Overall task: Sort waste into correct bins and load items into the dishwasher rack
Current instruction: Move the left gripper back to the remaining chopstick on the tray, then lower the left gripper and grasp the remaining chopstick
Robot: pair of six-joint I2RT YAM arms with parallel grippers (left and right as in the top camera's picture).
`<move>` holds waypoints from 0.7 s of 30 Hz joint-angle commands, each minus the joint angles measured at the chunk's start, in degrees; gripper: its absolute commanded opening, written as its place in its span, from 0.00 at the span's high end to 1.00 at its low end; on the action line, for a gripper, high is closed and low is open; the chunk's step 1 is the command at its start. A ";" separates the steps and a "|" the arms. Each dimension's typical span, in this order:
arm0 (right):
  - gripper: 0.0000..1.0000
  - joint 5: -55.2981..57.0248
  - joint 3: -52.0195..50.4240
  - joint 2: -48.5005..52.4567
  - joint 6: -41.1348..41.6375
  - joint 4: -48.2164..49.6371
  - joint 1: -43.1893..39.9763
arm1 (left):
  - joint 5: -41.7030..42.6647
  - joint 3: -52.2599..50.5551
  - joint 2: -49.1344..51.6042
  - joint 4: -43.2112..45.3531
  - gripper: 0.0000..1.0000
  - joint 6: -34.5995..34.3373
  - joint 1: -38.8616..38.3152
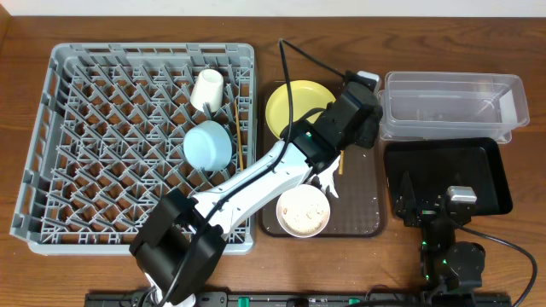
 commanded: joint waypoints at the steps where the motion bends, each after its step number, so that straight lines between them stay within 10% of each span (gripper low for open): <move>1: 0.01 0.72 -0.09 -0.07 0.68 -0.11 -0.24 | -0.09 0.22 1.22 -0.42 0.59 0.17 -0.02; 21: 0.01 0.72 -0.09 -0.07 0.68 -0.09 -0.24 | -7.15 0.15 15.91 3.43 0.59 0.31 -0.02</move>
